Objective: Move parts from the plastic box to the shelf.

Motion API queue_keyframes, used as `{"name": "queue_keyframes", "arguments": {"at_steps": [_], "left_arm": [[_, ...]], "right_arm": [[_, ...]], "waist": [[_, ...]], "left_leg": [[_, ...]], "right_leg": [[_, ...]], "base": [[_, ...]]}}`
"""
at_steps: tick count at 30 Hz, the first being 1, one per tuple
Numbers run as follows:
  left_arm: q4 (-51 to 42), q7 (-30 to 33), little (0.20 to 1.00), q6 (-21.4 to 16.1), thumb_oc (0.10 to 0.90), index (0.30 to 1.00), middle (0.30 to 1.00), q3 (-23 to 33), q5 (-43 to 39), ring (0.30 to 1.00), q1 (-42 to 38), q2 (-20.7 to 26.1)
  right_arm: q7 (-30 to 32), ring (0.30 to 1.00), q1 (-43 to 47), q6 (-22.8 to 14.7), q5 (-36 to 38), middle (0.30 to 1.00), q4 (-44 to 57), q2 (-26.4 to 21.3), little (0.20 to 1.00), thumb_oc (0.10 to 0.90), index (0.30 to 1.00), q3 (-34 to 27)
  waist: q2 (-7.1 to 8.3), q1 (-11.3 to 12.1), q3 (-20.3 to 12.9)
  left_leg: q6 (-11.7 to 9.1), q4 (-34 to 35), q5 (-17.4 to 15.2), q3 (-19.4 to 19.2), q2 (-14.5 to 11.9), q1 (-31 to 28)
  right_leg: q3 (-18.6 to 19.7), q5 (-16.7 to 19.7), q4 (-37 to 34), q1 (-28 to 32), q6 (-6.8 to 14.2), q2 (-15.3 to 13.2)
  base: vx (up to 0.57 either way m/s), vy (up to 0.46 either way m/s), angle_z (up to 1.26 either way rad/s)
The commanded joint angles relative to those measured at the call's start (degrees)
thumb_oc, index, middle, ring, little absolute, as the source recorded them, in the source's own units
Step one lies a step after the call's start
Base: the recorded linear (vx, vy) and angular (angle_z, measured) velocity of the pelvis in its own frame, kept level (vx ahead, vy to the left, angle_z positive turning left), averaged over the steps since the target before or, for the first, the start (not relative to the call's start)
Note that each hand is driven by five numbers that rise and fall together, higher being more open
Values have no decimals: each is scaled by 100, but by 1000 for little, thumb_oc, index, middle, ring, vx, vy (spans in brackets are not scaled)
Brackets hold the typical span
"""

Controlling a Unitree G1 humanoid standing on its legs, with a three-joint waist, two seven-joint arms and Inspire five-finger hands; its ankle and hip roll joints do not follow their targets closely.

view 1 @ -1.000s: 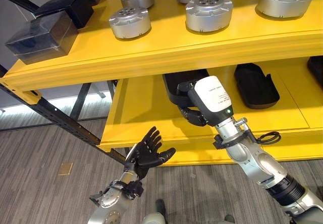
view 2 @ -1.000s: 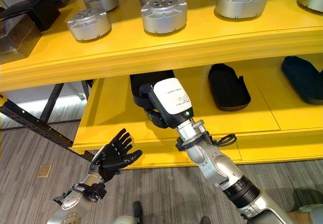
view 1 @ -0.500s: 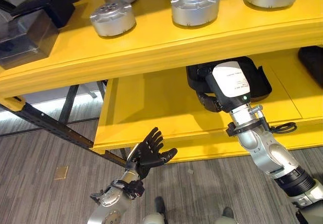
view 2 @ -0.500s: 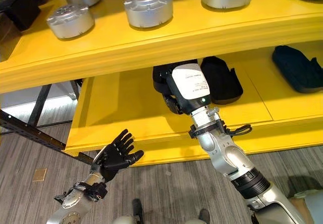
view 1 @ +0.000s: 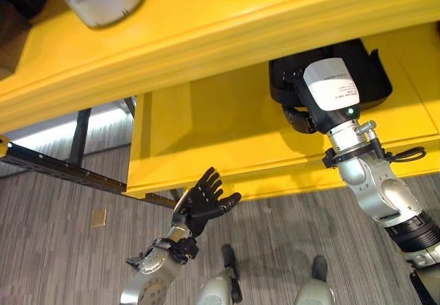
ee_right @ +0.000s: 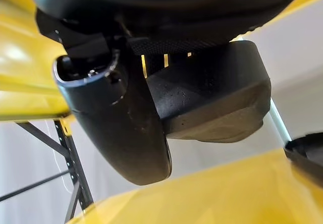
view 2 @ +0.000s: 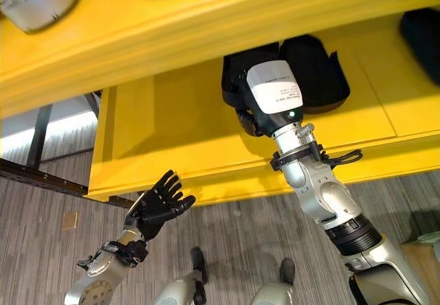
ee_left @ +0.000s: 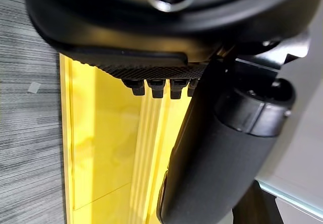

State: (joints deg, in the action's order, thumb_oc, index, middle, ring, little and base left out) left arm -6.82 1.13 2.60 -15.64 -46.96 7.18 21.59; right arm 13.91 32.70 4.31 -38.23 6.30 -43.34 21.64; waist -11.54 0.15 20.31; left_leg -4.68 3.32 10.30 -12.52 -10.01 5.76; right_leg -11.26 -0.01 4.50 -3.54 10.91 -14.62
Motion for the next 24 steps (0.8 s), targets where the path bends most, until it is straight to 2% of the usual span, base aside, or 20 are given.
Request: {"name": "queue_keyframes", "arguments": {"at_steps": [1,8,16,24], "left_arm": [[-871,-80,1000,-375,900,1000,1000,228,-141,1000,-374,222],[-1000,-4,1000,-231,900,1000,1000,257,-115,1000,-492,297],[-983,69,1000,-184,900,1000,1000,246,-83,1000,-602,352],[-993,93,1000,-87,900,1000,1000,244,-6,1000,-673,356]], "right_arm": [[263,300,1532,-277,-327,300,810,17,300,400,300,-125],[148,300,1649,-179,-424,300,834,110,300,400,300,-4],[309,300,1783,-538,-877,300,924,194,300,400,300,77],[47,300,1962,-200,-844,300,1079,408,300,400,300,234]], "waist": [[241,76,-141],[306,110,9],[370,142,131],[439,218,215]], "left_leg": [[-365,-63,-154,330,-100,-435],[-350,-90,-233,338,-103,-318],[-329,-83,-282,348,-120,-243],[-310,-128,-344,373,-126,-162]], "right_leg": [[-37,-519,671,-530,-863,617],[20,-491,657,-639,-828,627],[82,-485,679,-719,-809,655],[91,-493,698,-754,-808,677]], "base": [[-38,-29,2],[-28,-41,2],[-16,-33,0],[-3,-9,0]]}}
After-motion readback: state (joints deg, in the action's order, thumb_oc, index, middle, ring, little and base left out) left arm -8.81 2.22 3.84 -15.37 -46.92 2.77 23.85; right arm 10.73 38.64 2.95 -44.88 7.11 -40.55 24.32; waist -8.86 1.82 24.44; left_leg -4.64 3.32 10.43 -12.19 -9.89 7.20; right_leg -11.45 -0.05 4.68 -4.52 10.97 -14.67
